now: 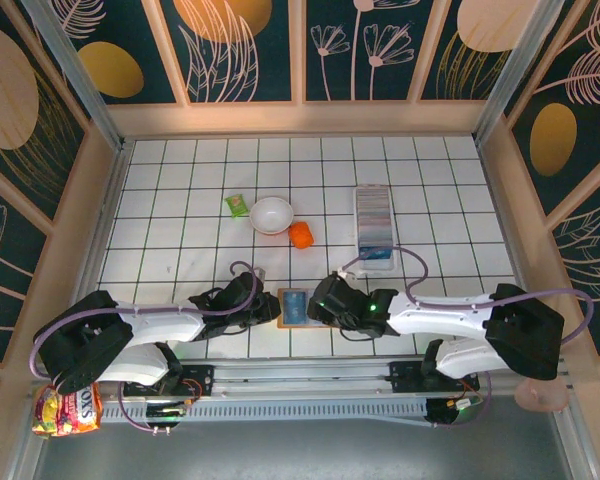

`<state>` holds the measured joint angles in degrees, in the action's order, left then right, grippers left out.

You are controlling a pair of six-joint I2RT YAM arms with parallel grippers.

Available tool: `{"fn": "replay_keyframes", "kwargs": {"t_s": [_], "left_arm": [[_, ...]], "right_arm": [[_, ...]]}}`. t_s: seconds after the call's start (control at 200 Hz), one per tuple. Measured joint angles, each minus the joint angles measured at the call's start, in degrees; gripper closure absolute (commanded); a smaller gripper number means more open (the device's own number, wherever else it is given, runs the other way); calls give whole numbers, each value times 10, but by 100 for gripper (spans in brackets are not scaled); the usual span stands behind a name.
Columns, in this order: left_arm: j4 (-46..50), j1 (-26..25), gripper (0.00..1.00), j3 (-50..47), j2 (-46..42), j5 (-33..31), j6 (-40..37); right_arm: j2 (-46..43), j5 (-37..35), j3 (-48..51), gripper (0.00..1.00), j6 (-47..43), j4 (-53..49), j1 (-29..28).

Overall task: Put the credit cards into the card holder
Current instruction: Insert the credit card into the card slot, then flip over the card slot in the card holder.

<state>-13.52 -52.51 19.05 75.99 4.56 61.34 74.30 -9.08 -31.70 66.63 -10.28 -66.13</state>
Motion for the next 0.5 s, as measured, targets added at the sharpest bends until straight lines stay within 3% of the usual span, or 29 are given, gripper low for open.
{"fn": "replay_keyframes", "kwargs": {"t_s": [0.5], "left_arm": [[-9, 0, 87, -4, 0, 10, 0]], "right_arm": [[60, -4, -24, 47, 3, 24, 0]]}}
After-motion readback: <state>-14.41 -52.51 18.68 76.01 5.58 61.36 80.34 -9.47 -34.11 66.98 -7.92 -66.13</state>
